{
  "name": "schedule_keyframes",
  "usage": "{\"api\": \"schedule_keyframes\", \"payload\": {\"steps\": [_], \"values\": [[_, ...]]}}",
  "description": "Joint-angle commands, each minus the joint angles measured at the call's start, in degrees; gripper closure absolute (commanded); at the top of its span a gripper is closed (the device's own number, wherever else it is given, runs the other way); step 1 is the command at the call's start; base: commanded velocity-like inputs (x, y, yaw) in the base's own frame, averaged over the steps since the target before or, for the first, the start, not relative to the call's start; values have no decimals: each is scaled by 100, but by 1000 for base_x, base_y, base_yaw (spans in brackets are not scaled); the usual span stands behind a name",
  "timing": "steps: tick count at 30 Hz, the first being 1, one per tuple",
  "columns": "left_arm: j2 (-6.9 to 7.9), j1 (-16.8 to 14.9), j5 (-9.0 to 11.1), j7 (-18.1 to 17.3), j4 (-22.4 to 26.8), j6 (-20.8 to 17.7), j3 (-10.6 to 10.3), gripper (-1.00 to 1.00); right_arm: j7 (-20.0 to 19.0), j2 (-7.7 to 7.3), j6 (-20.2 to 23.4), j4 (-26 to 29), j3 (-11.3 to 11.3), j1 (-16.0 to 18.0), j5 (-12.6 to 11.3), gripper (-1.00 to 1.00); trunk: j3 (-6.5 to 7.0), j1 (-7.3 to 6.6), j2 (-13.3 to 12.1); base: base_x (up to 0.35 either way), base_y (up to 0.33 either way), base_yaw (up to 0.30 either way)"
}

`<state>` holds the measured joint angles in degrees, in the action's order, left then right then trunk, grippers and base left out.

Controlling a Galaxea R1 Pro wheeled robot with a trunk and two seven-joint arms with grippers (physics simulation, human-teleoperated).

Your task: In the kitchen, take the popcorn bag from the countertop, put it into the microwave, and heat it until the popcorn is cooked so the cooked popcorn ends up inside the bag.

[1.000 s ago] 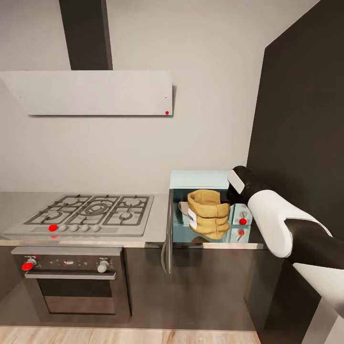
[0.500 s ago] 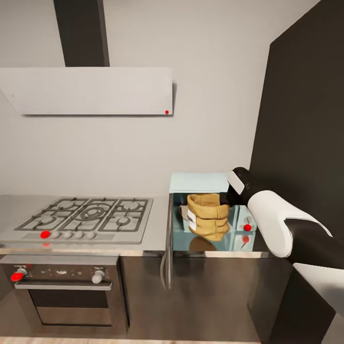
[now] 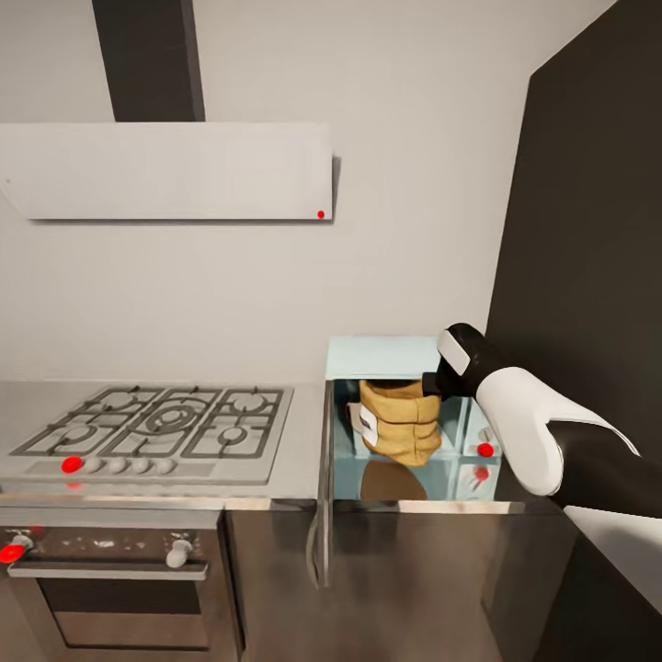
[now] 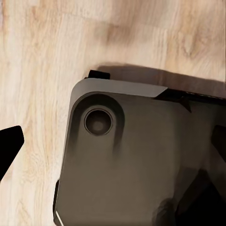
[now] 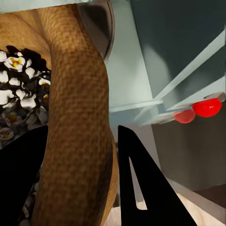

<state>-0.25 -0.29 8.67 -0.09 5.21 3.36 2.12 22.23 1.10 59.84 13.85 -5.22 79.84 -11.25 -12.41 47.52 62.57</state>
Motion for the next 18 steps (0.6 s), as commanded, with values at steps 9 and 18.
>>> {"api": "schedule_keyframes", "payload": {"steps": [9,18], "values": [[5,-3,29,-8,-3,15,17,-100,60,4,16,267,-27,5,26,100,-7,1,5,113,0,0],[2,-6,38,0,15,15,26,-100,53,-16,16,-49,-24,-32,-44,100,-8,1,5,75,0,0]]}}
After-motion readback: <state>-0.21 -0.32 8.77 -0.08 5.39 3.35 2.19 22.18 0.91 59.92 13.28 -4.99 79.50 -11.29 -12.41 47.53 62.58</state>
